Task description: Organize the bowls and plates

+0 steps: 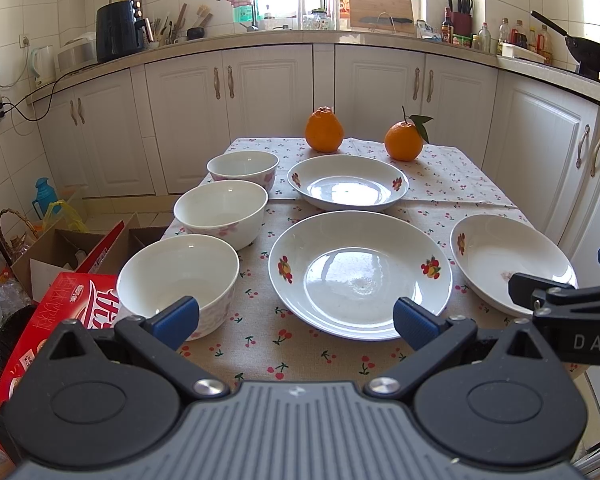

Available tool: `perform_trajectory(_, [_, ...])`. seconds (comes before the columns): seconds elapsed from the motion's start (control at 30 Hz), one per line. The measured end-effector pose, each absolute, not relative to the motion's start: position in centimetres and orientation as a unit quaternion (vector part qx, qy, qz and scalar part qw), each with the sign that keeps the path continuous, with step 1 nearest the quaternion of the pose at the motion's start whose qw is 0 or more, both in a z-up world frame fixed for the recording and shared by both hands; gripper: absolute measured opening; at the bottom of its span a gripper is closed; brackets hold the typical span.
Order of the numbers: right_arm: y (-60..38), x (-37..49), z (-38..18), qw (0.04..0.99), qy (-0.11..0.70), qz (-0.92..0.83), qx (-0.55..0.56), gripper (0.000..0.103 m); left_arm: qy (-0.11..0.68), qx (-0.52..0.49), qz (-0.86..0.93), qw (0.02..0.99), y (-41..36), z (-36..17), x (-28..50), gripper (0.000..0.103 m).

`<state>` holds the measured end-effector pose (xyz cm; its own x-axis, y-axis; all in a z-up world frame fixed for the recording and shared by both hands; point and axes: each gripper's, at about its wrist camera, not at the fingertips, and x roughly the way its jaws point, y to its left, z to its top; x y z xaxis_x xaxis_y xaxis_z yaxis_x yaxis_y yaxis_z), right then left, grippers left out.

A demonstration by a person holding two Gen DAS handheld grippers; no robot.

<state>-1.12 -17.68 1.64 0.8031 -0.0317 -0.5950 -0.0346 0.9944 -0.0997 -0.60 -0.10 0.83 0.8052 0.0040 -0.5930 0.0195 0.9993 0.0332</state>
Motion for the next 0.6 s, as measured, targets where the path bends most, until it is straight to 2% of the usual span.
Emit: perform_trajectory(0.6, [-17.99, -1.05, 1.67, 0.949, 0.309, 0.005, -0.057, 0.103, 0.307, 0.03, -0.013, 0.951, -0.43, 0.76, -0.46, 0.102])
